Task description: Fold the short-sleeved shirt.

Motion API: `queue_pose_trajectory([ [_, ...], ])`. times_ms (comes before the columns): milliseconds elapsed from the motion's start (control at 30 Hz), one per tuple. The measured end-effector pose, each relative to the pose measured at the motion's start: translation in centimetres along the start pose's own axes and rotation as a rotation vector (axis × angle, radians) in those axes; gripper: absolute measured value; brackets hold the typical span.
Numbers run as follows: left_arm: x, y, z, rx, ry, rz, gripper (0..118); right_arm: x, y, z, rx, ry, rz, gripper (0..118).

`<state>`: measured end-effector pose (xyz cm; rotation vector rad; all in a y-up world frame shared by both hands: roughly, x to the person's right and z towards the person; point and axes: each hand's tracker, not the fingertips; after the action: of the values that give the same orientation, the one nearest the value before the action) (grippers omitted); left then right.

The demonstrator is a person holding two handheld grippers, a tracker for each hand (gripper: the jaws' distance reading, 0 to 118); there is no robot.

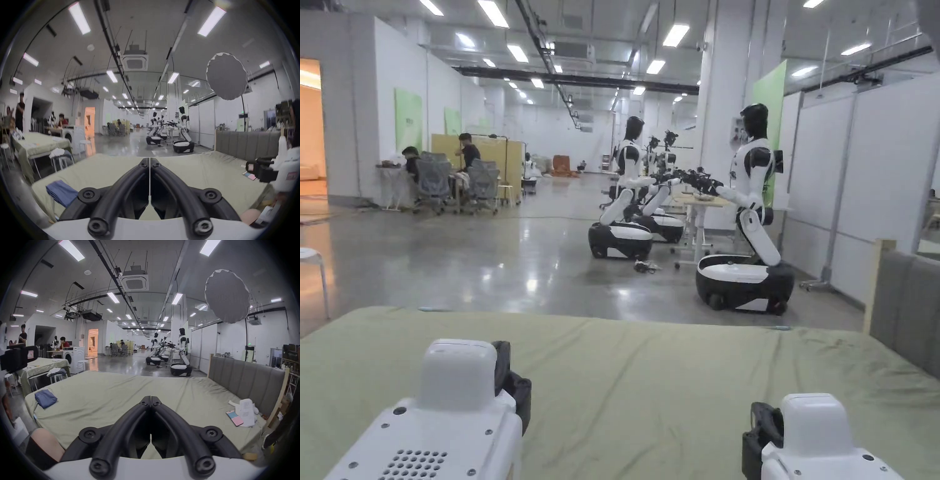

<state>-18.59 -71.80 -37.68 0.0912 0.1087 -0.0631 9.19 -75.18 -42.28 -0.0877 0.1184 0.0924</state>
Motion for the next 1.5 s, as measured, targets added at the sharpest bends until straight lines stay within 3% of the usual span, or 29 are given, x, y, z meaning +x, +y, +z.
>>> queue_pose_trajectory([
  [67,0.7,-0.2,0.8,0.022,0.021,-0.048,12,0.2,-0.1,0.3,0.015,-0.013,-0.011,0],
  [100,0.8,-0.3,1.1,0.029,0.014,-0.035,23,0.2,-0.2,0.5,0.019,-0.024,-0.014,1],
  [133,0.9,-0.4,1.2,0.028,0.012,-0.025,51,0.2,-0.2,0.6,0.021,-0.039,-0.009,11],
  [200,0.9,-0.5,1.1,-0.008,-0.013,0.001,102,0.0,-0.2,0.8,0.024,-0.046,0.007,46],
  [233,0.9,-0.6,1.1,-0.019,-0.017,0.008,116,-0.1,-0.2,0.9,0.024,-0.044,0.017,77],
  [300,1.1,-0.9,1.3,-0.004,-0.008,0.002,117,-0.3,-0.2,1.1,0.021,-0.039,0.025,112],
  [333,1.3,-1.0,1.3,-0.001,-0.002,-0.002,117,-0.6,-0.1,1.2,0.024,-0.040,0.027,118],
  [533,1.2,-1.3,1.0,-0.071,-0.050,0.052,117,-1.9,0.6,1.7,0.027,-0.076,0.054,118],
  [800,1.0,-1.5,1.2,-0.098,-0.050,0.049,117,-2.8,0.7,2.1,-0.027,-0.035,0.028,118],
  [867,0.9,-1.5,1.2,-0.102,-0.058,0.062,117,-2.9,0.6,2.2,-0.053,0.021,0.034,118],
  [1100,1.4,-0.9,1.4,-0.097,-0.073,0.045,117,-3.0,0.3,1.9,-0.063,0.057,-0.046,118],
  [1233,1.0,-0.6,1.7,-0.090,-0.073,0.059,117,-3.7,0.6,1.7,-0.081,-0.041,-0.044,118],
  [1367,0.6,-0.4,2.2,-0.083,-0.076,0.065,117,-4.4,0.6,1.8,-0.101,0.022,0.013,118],
  [1500,0.5,-0.3,2.5,-0.068,-0.070,0.056,117,-4.2,0.6,2.2,-0.089,0.097,-0.076,118],
])
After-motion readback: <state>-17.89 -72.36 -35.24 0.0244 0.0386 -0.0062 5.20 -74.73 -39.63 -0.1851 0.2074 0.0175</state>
